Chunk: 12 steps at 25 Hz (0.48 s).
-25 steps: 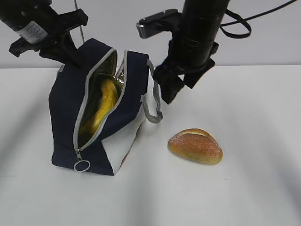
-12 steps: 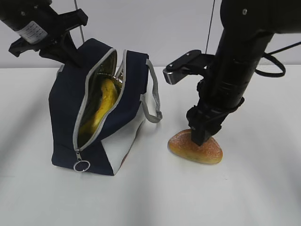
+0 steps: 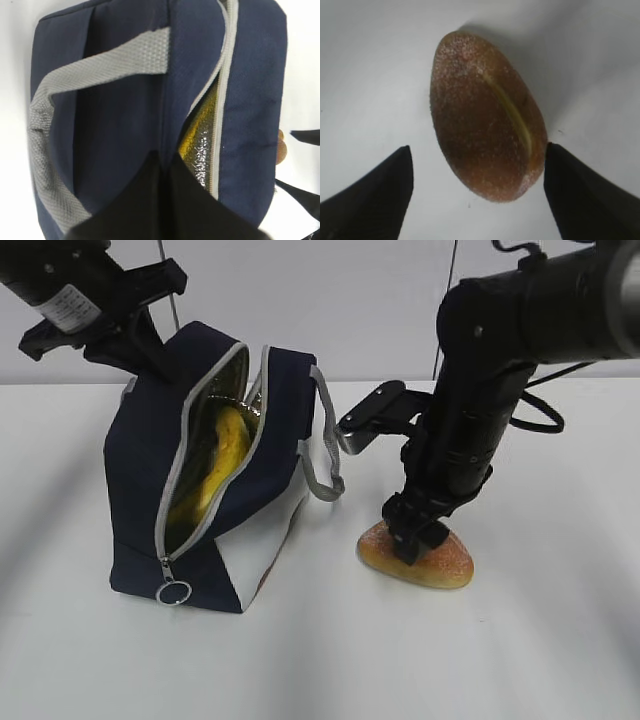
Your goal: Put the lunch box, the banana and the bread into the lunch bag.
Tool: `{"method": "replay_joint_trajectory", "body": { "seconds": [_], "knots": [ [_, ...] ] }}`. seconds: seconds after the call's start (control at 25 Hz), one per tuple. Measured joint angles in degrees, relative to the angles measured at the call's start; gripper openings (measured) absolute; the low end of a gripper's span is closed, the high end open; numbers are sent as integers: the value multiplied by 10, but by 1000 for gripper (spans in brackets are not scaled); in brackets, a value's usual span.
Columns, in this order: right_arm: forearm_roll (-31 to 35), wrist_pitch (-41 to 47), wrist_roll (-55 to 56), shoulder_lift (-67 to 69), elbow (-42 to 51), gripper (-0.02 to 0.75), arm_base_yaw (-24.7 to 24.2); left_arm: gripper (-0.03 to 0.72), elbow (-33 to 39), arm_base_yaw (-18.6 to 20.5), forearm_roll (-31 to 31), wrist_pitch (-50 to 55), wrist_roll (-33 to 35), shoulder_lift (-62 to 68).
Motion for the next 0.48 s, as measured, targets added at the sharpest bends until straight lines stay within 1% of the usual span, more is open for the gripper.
{"method": "replay_joint_trajectory", "body": {
  "seconds": [0.16,0.36,0.48],
  "knots": [
    [-7,-26,-1,33,0,604,-1,-3,0,0,0,0,0,0],
    [-34,-62,-2,57,0,599,-4,-3,0,0,0,0,0,0],
    [-34,-70,-2,60,-2,548,-4,-3,0,0,1,0,0,0]
  ]
}}
